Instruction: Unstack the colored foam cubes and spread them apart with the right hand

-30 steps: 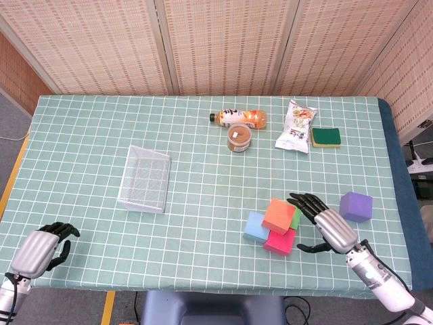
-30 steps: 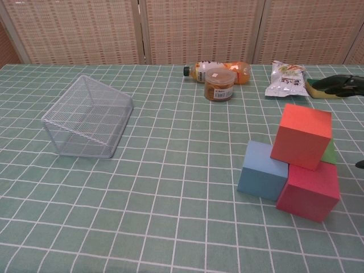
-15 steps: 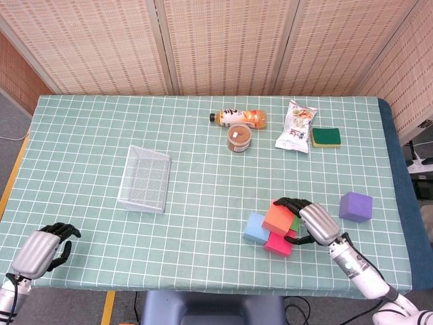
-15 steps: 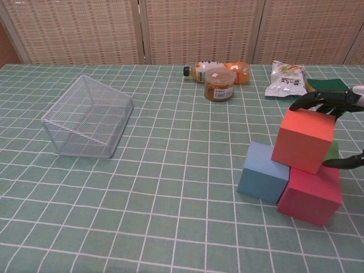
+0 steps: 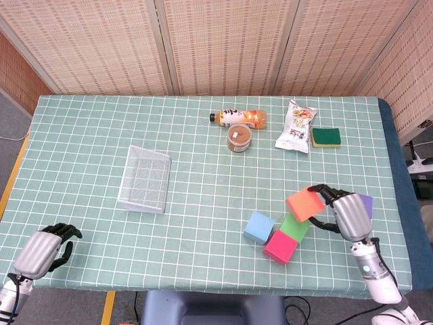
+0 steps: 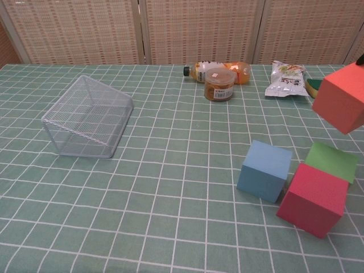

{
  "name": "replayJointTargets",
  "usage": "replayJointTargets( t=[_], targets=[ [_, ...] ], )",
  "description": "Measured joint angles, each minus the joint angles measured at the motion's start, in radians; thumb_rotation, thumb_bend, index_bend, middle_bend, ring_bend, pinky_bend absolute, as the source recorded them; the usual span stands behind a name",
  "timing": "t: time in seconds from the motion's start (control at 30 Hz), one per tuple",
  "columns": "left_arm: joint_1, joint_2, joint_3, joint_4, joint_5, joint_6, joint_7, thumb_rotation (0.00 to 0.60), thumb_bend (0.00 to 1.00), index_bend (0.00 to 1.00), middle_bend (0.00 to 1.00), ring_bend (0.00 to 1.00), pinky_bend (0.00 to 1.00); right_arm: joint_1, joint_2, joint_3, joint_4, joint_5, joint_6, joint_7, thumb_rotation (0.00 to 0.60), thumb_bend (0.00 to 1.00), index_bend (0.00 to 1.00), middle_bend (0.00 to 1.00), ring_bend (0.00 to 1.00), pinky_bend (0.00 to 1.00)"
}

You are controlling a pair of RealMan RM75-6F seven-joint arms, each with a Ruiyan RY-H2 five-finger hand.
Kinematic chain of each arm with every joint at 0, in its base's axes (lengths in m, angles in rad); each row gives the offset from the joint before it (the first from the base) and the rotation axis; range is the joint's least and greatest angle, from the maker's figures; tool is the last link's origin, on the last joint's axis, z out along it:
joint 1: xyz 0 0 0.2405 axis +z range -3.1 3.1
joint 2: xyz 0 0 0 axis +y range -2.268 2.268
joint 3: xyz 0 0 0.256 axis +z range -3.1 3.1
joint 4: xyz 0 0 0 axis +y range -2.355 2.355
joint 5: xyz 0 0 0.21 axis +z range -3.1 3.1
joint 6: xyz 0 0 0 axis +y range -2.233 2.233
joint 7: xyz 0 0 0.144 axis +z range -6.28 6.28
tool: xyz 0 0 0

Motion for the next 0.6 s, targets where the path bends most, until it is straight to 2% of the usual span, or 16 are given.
replayJointTargets(
  t=[0.2, 0.3, 0.4, 0.47, 0.53, 0.6],
  targets=[
    [-0.003, -0.003, 0.002, 0.0, 0.0, -0.009, 0.004, 0.6, 0.68, 0.43, 0.4, 0.34, 0.48, -0.02, 0.0, 0.076, 0.014, 0.16, -0.027, -0.095, 0.6, 0.09, 0.64, 0.57, 0.56, 0.68],
    [-0.005, -0.004, 0.004, -0.001, 0.002, -0.012, 0.008, 0.6, 0.68, 0.43, 0.4, 0.34, 0.48, -0.013, 0.003, 0.085, 0.037, 0.186, -0.084, -0.08, 0.6, 0.09, 0.56, 0.52, 0.45, 0.61],
    [-0.006, -0.005, 0.004, -0.001, 0.003, -0.014, 0.009, 0.6, 0.68, 0.43, 0.4, 0.34, 0.48, -0.001, 0.0, 0.078, 0.078, 0.17, -0.116, -0.013, 0.6, 0.08, 0.43, 0.37, 0.27, 0.56],
    [-0.006, -0.005, 0.005, -0.001, 0.003, -0.013, 0.008, 0.6, 0.68, 0.43, 0.4, 0.34, 0.48, 0.008, -0.009, 0.068, 0.125, 0.147, -0.12, 0.05, 0.6, 0.08, 0.31, 0.22, 0.11, 0.48],
    [-0.006, -0.004, 0.005, 0.0, 0.003, -0.012, 0.005, 0.6, 0.68, 0.43, 0.4, 0.34, 0.48, 0.014, -0.019, 0.057, 0.171, 0.126, -0.121, 0.103, 0.6, 0.08, 0.2, 0.11, 0.03, 0.4],
    [-0.005, -0.004, 0.005, 0.001, 0.004, -0.009, 0.002, 0.6, 0.68, 0.43, 0.4, 0.34, 0.48, 0.019, -0.03, 0.039, 0.21, 0.096, -0.119, 0.149, 0.6, 0.08, 0.1, 0.03, 0.0, 0.31]
  ],
)
